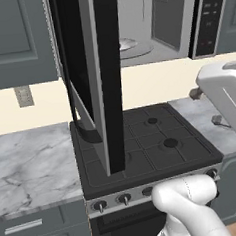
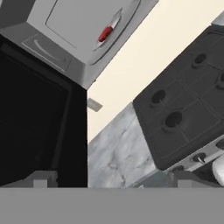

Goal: Transport the steak from the fridge to the microwave and turn on the microwave.

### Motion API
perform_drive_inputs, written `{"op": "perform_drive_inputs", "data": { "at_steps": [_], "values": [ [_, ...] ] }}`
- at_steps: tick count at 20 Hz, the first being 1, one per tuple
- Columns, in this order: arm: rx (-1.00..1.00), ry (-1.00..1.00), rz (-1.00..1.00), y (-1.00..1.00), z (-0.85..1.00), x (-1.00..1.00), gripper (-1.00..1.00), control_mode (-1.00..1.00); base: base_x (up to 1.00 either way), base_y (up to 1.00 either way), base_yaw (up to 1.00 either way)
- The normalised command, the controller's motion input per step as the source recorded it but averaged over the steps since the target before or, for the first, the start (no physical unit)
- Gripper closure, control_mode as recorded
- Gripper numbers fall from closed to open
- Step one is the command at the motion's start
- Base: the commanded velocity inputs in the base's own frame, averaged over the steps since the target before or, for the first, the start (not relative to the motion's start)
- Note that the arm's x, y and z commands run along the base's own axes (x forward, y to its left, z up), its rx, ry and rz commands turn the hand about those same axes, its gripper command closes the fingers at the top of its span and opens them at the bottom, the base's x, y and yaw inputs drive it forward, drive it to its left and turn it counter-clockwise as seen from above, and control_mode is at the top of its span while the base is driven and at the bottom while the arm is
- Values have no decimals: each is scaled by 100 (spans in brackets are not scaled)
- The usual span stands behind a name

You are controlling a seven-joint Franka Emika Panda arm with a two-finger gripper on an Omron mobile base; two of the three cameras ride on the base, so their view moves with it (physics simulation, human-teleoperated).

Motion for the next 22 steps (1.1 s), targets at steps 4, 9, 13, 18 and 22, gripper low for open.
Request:
{"op": "perform_drive_inputs", "data": {
  "at_steps": [4, 9, 13, 18, 22],
  "values": [
    [12, 0, 0, 30, 1, -31, -100, -100, 0, 0, 0],
    [12, 3, 0, 36, 0, -24, -100, -100, 0, 0, 0],
    [13, 11, 0, 36, 0, -26, -100, -100, 0, 0, 0],
    [20, 20, 0, 41, 0, -25, -100, -100, 0, 0, 0],
    [25, 14, 0, 31, 1, -34, -100, -100, 0, 0, 0]
  ]
}}
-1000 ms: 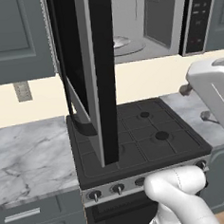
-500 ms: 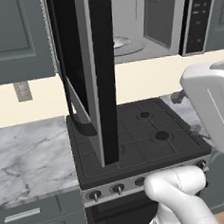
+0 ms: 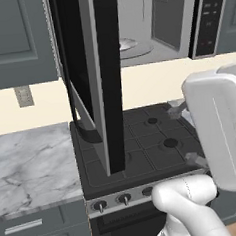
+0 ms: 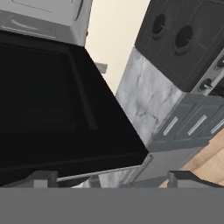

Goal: Transport the steak from the fridge to the microwave and turn on the microwave.

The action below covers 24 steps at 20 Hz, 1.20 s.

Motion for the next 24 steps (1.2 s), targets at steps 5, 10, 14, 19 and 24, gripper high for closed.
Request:
{"op": "perform_drive_inputs", "data": {
  "at_steps": [5, 10, 14, 19, 24],
  "values": [
    [18, 1, 0, 37, 2, -41, -100, -100, 0, 0, 0],
    [6, -2, 0, 54, 0, -21, -100, -100, 0, 0, 0],
    [2, -4, 0, 50, 0, -4, -100, -100, 0, 0, 0],
    [2, 0, -2, 39, 4, 0, -100, -100, 0, 0, 0],
    [2, 0, -2, 44, 5, 0, -100, -100, 0, 0, 0]
  ]
}}
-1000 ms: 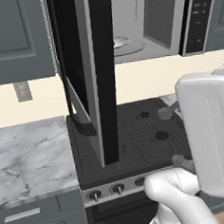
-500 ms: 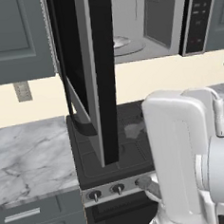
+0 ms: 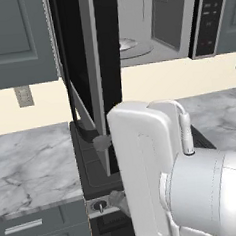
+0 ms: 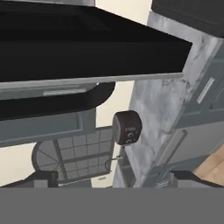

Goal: Transport the steak from the fridge to the microwave and turn on the microwave.

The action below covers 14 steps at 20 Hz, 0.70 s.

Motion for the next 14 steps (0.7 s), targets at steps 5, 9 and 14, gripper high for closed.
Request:
{"op": "perform_drive_inputs", "data": {
  "at_steps": [5, 9, 14],
  "values": [
    [1, -1, -3, 48, 2, 4, -100, -100, 0, 0, 0],
    [2, -3, -9, 43, 7, 14, -100, -100, 0, 0, 0],
    [1, -7, -24, 17, 11, 32, -100, -100, 0, 0, 0]
  ]
}}
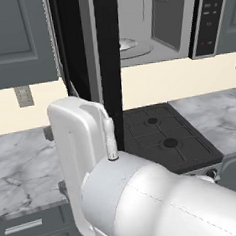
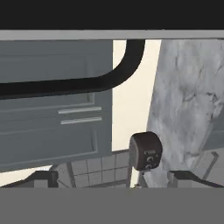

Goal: Transport the steak from the fridge to the microwave and turn on the microwave.

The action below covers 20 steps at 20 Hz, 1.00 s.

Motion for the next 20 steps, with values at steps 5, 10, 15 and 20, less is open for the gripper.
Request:
{"op": "perform_drive_inputs", "data": {
  "at_steps": [5, 10, 15, 20],
  "values": [
    [2, -1, -29, 0, 8, 40, -100, -100, 0, 0, 0],
    [4, 0, -25, -1, 7, 39, -100, -100, 0, 0, 0],
    [1, 0, -24, -19, 6, 36, -100, -100, 0, 0, 0],
    [3, 2, -24, -27, 3, 36, -100, -100, 0, 0, 0]
  ]
}}
